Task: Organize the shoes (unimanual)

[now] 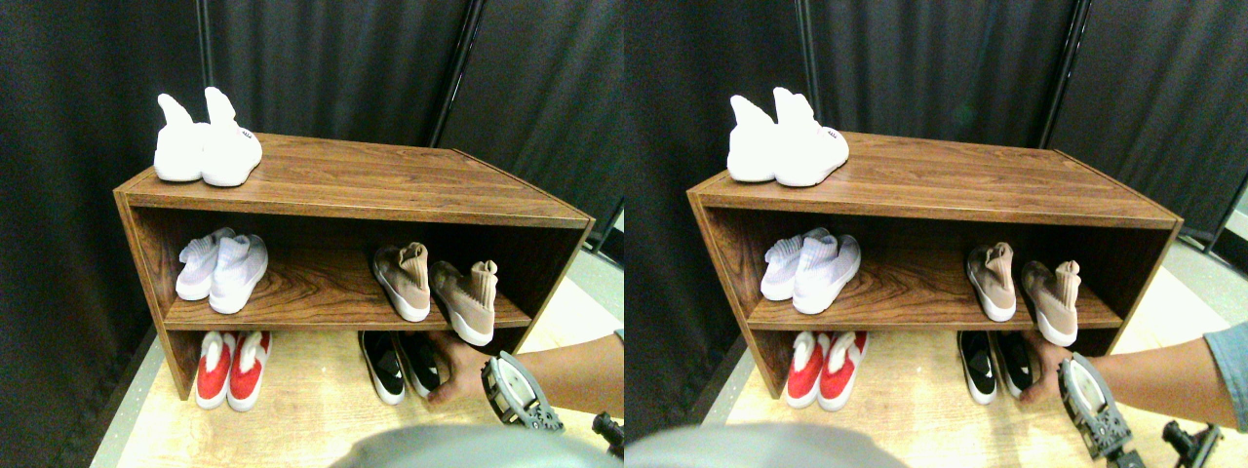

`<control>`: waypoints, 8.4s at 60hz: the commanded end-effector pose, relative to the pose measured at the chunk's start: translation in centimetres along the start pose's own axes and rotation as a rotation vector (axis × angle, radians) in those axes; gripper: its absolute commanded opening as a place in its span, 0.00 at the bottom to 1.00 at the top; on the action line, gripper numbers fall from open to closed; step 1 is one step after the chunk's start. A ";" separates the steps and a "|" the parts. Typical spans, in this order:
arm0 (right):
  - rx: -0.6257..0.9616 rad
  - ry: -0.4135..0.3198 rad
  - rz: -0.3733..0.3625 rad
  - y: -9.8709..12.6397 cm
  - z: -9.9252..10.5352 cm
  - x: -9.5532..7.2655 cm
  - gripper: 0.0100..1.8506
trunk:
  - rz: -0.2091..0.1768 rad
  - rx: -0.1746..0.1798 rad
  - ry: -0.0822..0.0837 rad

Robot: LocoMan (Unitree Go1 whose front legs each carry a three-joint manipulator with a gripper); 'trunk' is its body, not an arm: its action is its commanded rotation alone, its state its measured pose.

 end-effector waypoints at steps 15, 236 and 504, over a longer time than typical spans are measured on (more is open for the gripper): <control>-0.014 -0.016 0.026 0.5 0.3 0.4 0.03 | -0.002 -0.013 0.015; -0.049 -0.304 -0.086 -1.2 11.8 7.3 0.03 | -0.005 -0.008 0.019; 0.128 -0.222 -0.336 -17.2 5.6 8.1 0.03 | 0.053 -0.014 0.139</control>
